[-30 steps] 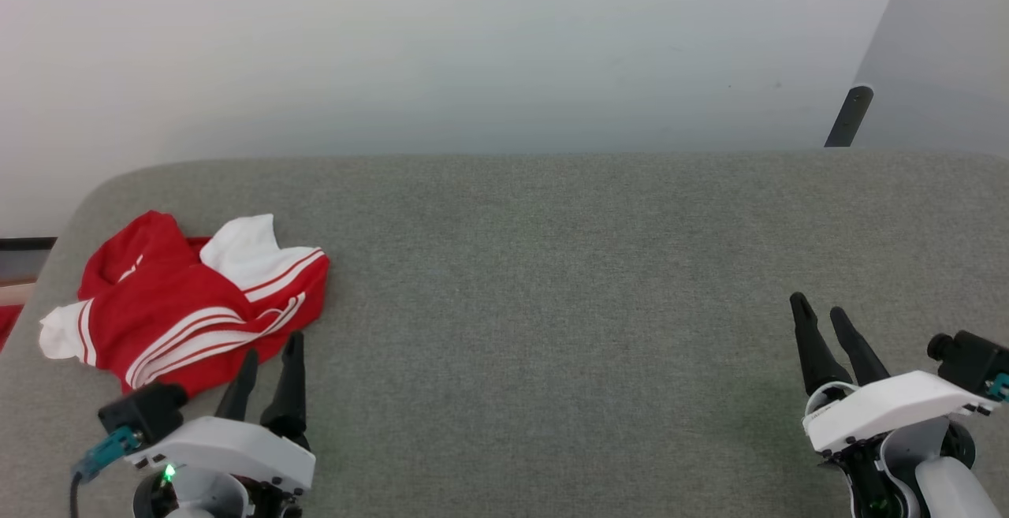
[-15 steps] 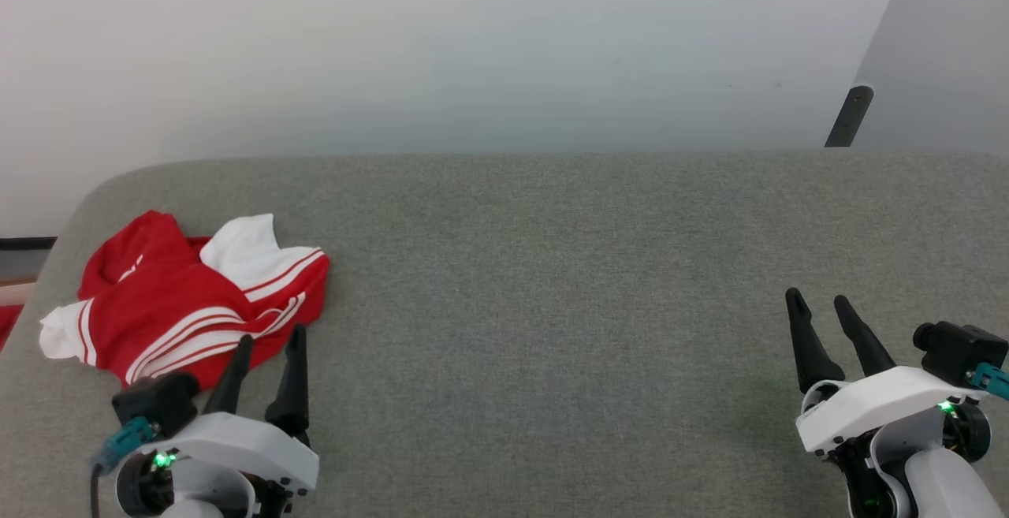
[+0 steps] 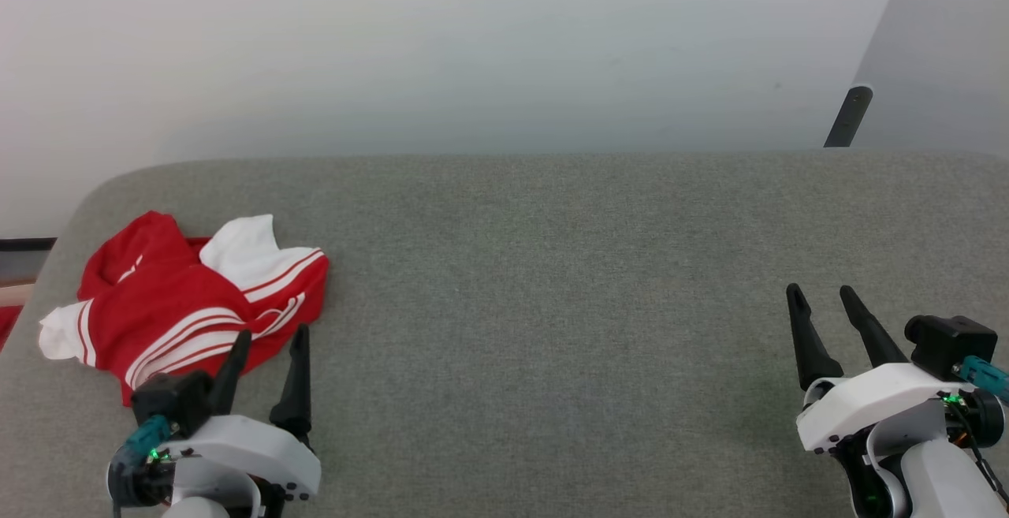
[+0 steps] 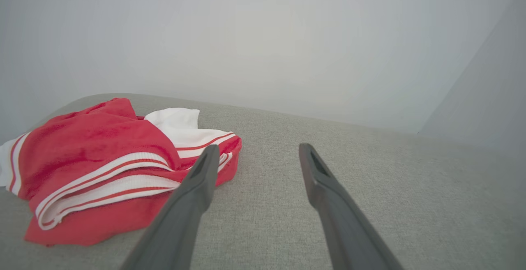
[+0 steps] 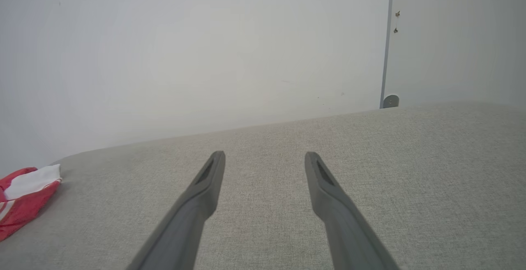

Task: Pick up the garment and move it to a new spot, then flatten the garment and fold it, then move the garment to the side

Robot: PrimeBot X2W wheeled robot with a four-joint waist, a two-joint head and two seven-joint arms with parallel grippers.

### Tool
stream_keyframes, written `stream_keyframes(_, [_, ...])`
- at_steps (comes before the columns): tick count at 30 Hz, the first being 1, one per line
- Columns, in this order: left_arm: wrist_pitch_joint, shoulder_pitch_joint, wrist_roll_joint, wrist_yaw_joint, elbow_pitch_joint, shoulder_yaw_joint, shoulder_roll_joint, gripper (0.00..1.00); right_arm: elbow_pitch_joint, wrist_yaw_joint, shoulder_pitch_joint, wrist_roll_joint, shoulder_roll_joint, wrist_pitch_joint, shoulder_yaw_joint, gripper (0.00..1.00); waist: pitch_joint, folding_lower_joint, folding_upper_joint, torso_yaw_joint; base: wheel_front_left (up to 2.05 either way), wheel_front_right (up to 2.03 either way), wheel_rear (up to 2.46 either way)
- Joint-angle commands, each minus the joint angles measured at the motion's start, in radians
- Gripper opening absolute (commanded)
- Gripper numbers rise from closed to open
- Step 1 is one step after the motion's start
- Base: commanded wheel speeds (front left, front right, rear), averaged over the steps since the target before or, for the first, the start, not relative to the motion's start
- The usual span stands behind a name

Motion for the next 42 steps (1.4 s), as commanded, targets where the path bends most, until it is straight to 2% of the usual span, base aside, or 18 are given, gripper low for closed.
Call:
stream_keyframes(1, [-0.010, -0.021, 0.028, -0.005, -0.003, -0.001, 0.007, 1.00, 0.002, 0.000, -0.018, -0.024, -0.005, -0.008, -0.001, 1.00, 0.000, 0.0000, 0.0000, 0.000, 0.00, 0.00, 0.00])
stream_keyframes(42, [-0.088, -0.046, 0.312, -0.041, 0.076, 0.013, 0.004, 1.00, 0.032, 0.001, -0.037, -0.258, -0.016, -0.093, -0.032, 1.00, 0.004, 0.0000, 0.0000, 0.007, 0.00, 0.00, 0.00])
